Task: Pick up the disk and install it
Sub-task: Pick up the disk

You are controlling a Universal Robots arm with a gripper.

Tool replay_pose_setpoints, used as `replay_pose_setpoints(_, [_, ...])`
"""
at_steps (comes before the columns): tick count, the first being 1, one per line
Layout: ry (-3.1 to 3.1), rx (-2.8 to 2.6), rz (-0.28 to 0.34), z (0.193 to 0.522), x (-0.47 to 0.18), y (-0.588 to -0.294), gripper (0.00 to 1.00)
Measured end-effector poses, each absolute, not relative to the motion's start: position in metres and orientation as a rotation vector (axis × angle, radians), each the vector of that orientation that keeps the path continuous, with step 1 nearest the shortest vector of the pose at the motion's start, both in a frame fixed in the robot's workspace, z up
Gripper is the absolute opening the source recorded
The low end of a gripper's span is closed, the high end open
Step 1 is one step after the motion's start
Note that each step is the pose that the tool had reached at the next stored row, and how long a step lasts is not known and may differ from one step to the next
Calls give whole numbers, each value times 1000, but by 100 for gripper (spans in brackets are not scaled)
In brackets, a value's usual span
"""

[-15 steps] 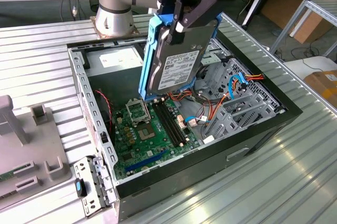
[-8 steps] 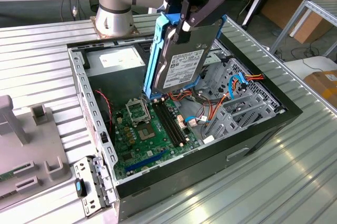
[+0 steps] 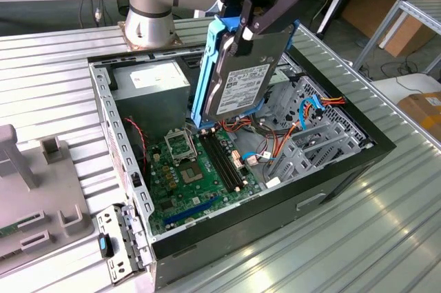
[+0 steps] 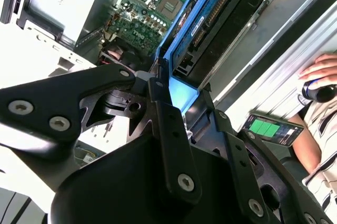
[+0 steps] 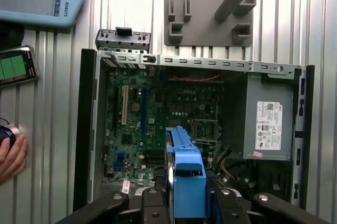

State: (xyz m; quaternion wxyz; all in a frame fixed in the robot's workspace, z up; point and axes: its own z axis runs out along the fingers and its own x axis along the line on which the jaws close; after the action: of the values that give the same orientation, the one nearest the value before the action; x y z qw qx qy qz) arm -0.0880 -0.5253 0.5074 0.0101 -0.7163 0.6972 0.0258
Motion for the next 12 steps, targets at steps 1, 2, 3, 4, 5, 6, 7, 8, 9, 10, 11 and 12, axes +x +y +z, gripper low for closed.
replay_pose_setpoints(1, [2176, -2236, 81, 507, -86, -525, 36])
replay_pose_setpoints(2, [2176, -2236, 81, 507, -86, -525, 36])
replay_pose_setpoints(3, [2177, -2236, 81, 507, -86, -525, 36])
replay_pose_setpoints(4, [2177, -2236, 81, 507, -85, -525, 36])
replay_pose_setpoints(5, [2177, -2236, 81, 507, -85, -525, 36])
replay_pose_setpoints(6, [2177, -2236, 81, 507, -85, -525, 36])
replay_pose_setpoints(7, [2177, -2236, 81, 507, -85, -525, 36])
replay_pose_setpoints(8, [2176, -2236, 81, 507, -85, -525, 36])
replay_pose_setpoints(9, [2177, -2236, 81, 507, -85, -525, 36])
replay_pose_setpoints(10, [2176, -2236, 81, 507, -85, -525, 36])
replay_pose_setpoints(11, [2176, -2236, 81, 507, -84, -525, 36])
replay_pose_setpoints(12, [2177, -2236, 81, 508, -83, -525, 36])
